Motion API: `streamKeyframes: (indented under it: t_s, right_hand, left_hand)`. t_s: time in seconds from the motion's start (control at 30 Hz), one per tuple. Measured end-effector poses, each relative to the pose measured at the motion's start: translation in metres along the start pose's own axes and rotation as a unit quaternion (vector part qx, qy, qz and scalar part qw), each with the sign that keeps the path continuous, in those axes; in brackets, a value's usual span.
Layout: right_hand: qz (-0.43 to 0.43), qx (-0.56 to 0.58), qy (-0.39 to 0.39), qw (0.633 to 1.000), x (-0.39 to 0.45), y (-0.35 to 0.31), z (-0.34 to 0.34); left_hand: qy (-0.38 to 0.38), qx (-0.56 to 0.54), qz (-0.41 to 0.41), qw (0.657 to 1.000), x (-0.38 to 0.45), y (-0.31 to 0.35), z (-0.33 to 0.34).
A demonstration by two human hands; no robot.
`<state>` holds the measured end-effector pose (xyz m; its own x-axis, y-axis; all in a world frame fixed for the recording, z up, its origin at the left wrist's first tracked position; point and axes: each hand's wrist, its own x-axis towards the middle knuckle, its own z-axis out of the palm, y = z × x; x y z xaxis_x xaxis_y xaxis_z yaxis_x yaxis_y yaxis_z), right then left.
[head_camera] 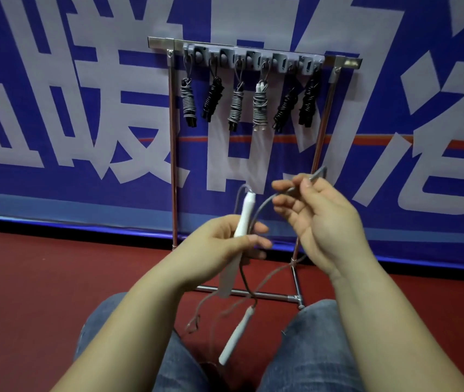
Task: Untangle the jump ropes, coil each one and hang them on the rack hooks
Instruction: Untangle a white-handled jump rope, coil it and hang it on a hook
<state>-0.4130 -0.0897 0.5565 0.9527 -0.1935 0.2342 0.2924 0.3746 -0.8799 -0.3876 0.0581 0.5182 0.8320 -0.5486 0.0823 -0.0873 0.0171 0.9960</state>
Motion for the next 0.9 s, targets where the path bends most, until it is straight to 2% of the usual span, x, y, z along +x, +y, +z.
streamKeyframes:
  t_s: [0.13, 0.3, 0.43, 0.53, 0.63, 0.8, 0.9]
  right_hand:
    - [-0.006, -0.018, -0.003, 1.0, 0.001, -0.003, -0.003]
    - [0.082, -0.164, -0.036, 0.982, 0.0, 0.005, -0.006]
    - [0.117, -0.296, -0.133, 0.938, -0.007, 0.012, -0.005]
    - [0.13, -0.35, -0.204, 0.905, -0.012, 0.012, -0.003]
    - [0.135, -0.385, -0.234, 0.882, -0.016, 0.019, 0.0]
    - [0.119, -0.391, -0.23, 0.883, -0.015, 0.025, 0.003]
    - [0.086, -0.346, -0.196, 0.913, -0.014, 0.023, 0.005]
  left_hand:
    - [0.025, -0.006, 0.012, 1.0, 0.0, 0.002, -0.001]
    - [0.073, -0.061, 0.03, 0.995, 0.001, 0.007, -0.001]
    - [0.113, -0.116, 0.056, 0.985, 0.003, 0.011, -0.002]
    - [0.136, -0.168, 0.069, 0.974, 0.002, 0.014, -0.004]
    - [0.15, -0.196, 0.079, 0.966, 0.0, 0.016, -0.007]
    - [0.144, -0.197, 0.087, 0.966, 0.0, 0.018, -0.009]
    - [0.152, -0.182, 0.092, 0.967, 0.001, 0.017, -0.013]
